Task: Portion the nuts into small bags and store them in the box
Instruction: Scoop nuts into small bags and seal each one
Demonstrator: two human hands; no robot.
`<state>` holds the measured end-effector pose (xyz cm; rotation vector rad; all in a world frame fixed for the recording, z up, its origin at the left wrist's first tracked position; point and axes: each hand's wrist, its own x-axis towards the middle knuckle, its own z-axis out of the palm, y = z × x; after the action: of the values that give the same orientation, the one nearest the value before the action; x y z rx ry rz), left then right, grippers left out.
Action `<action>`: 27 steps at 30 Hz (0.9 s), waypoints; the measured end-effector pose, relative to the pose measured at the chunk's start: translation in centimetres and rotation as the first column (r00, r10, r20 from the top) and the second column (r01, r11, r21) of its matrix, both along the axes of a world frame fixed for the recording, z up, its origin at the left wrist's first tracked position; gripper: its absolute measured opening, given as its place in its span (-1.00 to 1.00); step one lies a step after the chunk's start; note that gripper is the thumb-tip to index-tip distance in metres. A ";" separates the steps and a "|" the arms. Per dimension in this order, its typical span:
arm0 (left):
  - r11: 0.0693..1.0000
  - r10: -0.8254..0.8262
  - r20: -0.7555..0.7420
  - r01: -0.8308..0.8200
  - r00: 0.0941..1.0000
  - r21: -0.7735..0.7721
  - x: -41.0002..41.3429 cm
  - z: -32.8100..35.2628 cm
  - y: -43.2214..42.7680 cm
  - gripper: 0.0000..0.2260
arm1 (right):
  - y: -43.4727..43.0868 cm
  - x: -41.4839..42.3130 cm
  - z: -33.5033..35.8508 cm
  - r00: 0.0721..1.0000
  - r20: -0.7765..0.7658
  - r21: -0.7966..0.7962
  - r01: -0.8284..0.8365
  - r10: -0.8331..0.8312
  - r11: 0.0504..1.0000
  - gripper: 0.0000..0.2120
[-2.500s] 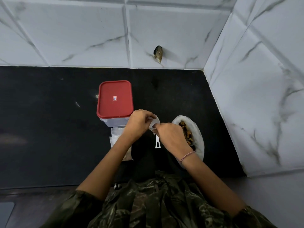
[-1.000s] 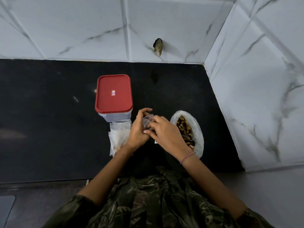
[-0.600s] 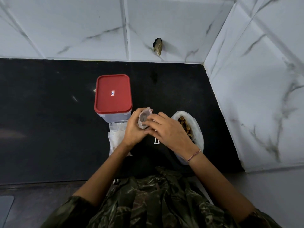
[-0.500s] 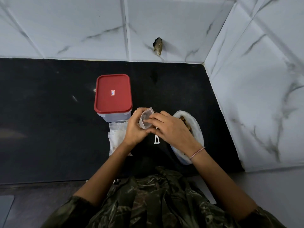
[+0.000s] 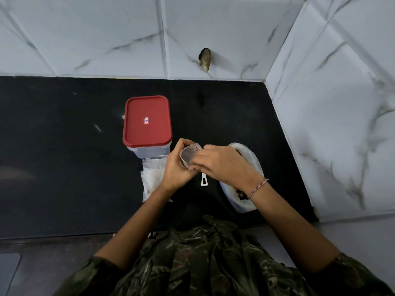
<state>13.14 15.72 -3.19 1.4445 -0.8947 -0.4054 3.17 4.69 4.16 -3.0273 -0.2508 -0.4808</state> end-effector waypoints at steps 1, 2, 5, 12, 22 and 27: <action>1.000 -0.013 0.003 0.013 1.000 0.012 0.0 -0.1 0.1 -0.62 | -0.1 -0.2 -0.3 0.999 0.016 -0.023 -0.028 0.028 0.999 -0.71; 0.999 -0.025 0.009 0.025 1.000 0.030 0.0 -0.2 0.2 -0.60 | -0.1 -0.3 -0.7 0.998 0.036 -0.043 -0.056 0.058 0.997 -0.73; 0.996 -0.028 0.010 0.027 1.000 0.079 0.0 -0.5 0.6 -0.49 | 0.0 -0.7 -1.6 0.994 0.080 -0.025 -0.076 0.078 0.997 -0.86; 0.980 0.085 -0.001 -0.084 0.996 0.178 -0.5 -1.2 1.4 -0.59 | -0.5 -2.6 -2.0 0.918 0.062 0.651 0.261 -0.392 0.713 -0.82; 0.986 0.051 0.055 -0.059 0.997 0.154 -1.9 -0.8 2.1 -0.42 | 0.5 -0.3 -8.6 0.681 -0.377 -0.040 0.665 -0.628 0.746 -0.62; 0.982 0.031 0.068 -0.043 0.997 0.186 -2.1 -0.7 2.3 -0.41 | 0.9 1.3 -8.3 0.638 -0.436 0.014 0.710 -0.635 0.704 -0.66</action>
<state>11.07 18.01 -3.93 1.6527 -0.8984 -0.4255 4.45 5.57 -4.10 -2.8278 0.9442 0.1200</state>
